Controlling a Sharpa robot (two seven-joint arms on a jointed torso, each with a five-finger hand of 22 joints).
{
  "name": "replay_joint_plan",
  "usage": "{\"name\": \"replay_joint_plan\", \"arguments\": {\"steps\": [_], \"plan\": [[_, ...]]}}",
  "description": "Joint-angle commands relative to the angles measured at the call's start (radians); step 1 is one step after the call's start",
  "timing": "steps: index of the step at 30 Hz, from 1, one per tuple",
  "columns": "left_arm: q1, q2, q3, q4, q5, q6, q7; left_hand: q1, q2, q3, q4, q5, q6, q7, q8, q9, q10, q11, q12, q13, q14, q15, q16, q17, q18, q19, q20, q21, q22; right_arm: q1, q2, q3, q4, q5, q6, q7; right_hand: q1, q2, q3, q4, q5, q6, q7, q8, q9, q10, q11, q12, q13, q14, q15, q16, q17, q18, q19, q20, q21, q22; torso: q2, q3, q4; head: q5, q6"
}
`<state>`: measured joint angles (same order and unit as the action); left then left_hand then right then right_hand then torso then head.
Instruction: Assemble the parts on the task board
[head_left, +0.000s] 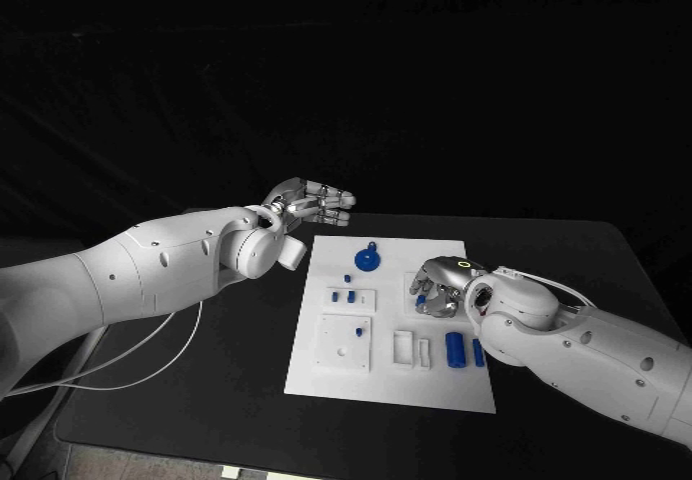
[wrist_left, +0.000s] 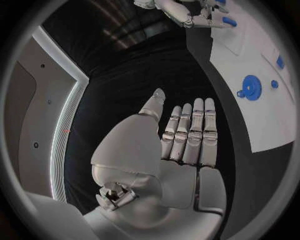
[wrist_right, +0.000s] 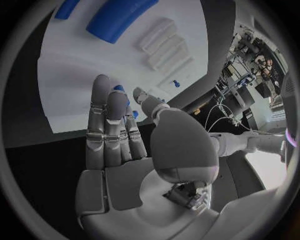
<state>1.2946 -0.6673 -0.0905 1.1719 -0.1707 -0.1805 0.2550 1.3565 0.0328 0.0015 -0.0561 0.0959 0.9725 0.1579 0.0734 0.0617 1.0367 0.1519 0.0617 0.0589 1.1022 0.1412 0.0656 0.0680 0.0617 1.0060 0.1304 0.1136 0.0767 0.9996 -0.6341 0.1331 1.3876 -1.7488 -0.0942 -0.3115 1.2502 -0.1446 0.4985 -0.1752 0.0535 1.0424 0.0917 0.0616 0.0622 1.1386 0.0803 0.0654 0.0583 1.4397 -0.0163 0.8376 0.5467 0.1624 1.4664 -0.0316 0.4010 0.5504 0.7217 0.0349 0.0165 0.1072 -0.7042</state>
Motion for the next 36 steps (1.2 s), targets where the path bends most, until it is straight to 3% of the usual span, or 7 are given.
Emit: {"name": "replay_joint_plan", "arguments": {"steps": [1,8,17,23,36], "plan": [[0.0,0.001,0.001,-0.002,0.007,0.013,0.008,-0.002,0.009,-0.003,-0.005,-0.004,0.005,0.0,-0.001,0.001,0.002,0.003,-0.003,0.0,-0.002,0.002,-0.003,0.0,0.015,0.002,0.001,-0.002,0.0,0.0,0.002,-0.001,0.002,-0.026,-0.018,-0.006,-0.016,0.0,0.022,-0.003,-0.006,0.013,0.002,0.001,0.0,0.006,0.0,-0.004,0.0,0.006,-0.003,0.002,0.003,-0.014,0.037,-0.012,0.005,0.001,-0.001,0.0,-0.0006,0.001,-0.001],[0.0,0.001,0.001,-0.004,0.007,0.012,0.006,0.0,0.007,-0.004,-0.009,-0.004,0.002,0.001,-0.002,0.001,0.0,0.003,-0.003,0.0,-0.002,0.002,-0.004,0.0,0.015,0.002,0.001,-0.002,-0.001,0.0,0.008,-0.011,-0.001,-0.05,-0.028,-0.029,-0.017,0.019,0.083,-0.009,-0.006,0.078,0.015,0.006,0.003,0.064,-0.014,0.001,0.0,0.006,-0.012,0.001,0.005,-0.02,0.035,-0.018,0.009,0.007,-0.001,-0.0004,-0.0011,0.003,0.0],[0.0,0.001,0.001,-0.004,0.007,0.009,0.003,-0.001,0.008,-0.003,-0.008,-0.003,0.001,0.001,-0.001,0.001,-0.002,0.004,-0.003,0.0,-0.004,0.003,-0.004,0.0,0.015,0.001,0.001,-0.003,-0.001,0.0,0.019,-0.029,-0.01,-0.076,-0.031,-0.045,-0.023,0.018,0.134,-0.03,-0.006,0.094,0.016,0.002,0.002,0.066,-0.013,-0.004,0.0,0.004,-0.013,-0.002,0.009,-0.026,0.025,-0.023,0.017,0.026,-0.001,-0.0003,-0.001,0.004,-0.003],[0.0,0.001,0.001,-0.004,0.007,0.008,0.0,-0.001,0.006,-0.004,-0.008,-0.003,-0.002,0.003,-0.002,0.001,-0.006,0.005,-0.003,0.0,-0.007,0.004,-0.004,0.0,0.014,-0.002,0.002,-0.004,-0.001,-0.001,0.022,-0.032,-0.013,-0.082,-0.034,-0.044,-0.026,0.02,0.145,-0.036,-0.006,0.103,0.015,0.002,0.002,0.069,-0.014,-0.003,0.0,0.003,-0.012,-0.003,0.011,-0.025,0.02,-0.022,0.021,0.04,-0.001,-0.0015,-0.0007,0.003,-0.003],[0.0,0.0,0.001,-0.005,0.006,0.011,-0.005,0.0,0.008,-0.002,-0.006,-0.005,0.002,0.001,-0.001,0.001,-0.003,0.003,-0.003,0.0,0.01,-0.001,-0.003,0.001,0.011,-0.002,-0.001,-0.004,-0.001,-0.001,0.024,-0.034,-0.014,-0.079,-0.027,-0.039,-0.015,0.035,0.142,-0.047,-0.006,0.13,0.011,0.002,0.002,0.095,-0.022,-0.003,0.0,0.002,-0.018,0.001,0.019,-0.031,0.013,-0.026,0.028,0.065,0.0,-0.0006,-0.0011,0.001,-0.007]]}}
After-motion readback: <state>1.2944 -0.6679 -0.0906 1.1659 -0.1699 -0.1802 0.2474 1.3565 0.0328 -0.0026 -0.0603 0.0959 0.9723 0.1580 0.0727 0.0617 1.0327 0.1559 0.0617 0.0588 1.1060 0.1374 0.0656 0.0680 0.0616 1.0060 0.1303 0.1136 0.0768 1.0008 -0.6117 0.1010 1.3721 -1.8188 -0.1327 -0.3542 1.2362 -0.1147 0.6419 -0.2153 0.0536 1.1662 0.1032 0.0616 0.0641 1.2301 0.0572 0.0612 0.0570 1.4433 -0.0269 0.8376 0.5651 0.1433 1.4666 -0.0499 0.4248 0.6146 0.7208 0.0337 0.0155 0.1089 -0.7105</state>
